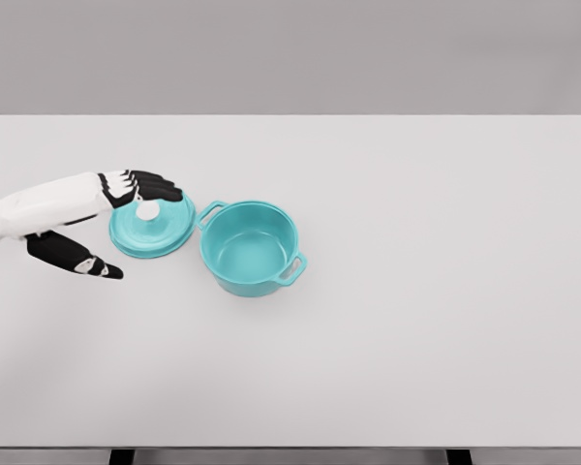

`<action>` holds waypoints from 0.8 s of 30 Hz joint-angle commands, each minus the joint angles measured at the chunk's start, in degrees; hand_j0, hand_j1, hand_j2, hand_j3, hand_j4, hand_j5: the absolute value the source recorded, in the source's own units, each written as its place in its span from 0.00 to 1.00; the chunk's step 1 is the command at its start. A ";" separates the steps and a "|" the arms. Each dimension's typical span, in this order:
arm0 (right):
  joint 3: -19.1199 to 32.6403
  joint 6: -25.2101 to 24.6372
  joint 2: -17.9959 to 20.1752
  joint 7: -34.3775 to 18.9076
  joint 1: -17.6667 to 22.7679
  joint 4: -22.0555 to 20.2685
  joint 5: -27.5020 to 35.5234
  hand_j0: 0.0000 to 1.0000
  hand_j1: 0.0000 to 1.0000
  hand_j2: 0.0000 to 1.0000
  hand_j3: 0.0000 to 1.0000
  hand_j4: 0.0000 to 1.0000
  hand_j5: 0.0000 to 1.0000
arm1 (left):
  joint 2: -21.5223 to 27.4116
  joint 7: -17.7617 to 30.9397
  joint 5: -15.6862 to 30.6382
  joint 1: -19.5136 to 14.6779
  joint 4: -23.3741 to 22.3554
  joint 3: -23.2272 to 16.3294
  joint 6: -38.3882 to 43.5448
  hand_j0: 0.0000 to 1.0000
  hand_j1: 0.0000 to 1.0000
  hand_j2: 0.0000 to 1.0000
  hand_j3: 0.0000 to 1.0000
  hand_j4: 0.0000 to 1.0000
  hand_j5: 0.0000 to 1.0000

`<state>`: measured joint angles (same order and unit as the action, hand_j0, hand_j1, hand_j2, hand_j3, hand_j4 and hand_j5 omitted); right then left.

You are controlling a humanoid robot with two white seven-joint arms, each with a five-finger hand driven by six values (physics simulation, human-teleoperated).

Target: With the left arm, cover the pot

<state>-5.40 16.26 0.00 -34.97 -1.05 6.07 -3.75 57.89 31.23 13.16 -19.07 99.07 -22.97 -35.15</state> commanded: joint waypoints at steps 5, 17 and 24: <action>-0.05 0.00 0.00 -0.03 0.88 0.35 -0.02 1.00 1.00 1.00 1.00 1.00 1.00 | -7.35 -0.03 3.45 -1.49 -8.71 -3.92 0.15 1.00 1.00 1.00 1.00 1.00 1.00; 0.04 0.00 0.00 -0.03 0.88 0.43 0.06 1.00 1.00 1.00 1.00 1.00 1.00 | -12.63 -1.70 6.08 -8.70 -25.95 -7.00 0.15 1.00 1.00 1.00 1.00 1.00 1.00; 0.04 0.00 0.00 -0.03 0.79 0.43 0.06 1.00 1.00 1.00 1.00 1.00 1.00 | -15.26 -1.87 6.00 -13.54 -37.20 -14.47 0.15 1.00 1.00 1.00 1.00 1.00 1.00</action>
<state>-5.36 16.20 0.00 -34.97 -0.18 6.47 -3.71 43.24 29.51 18.64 -32.61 64.48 -35.06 -35.10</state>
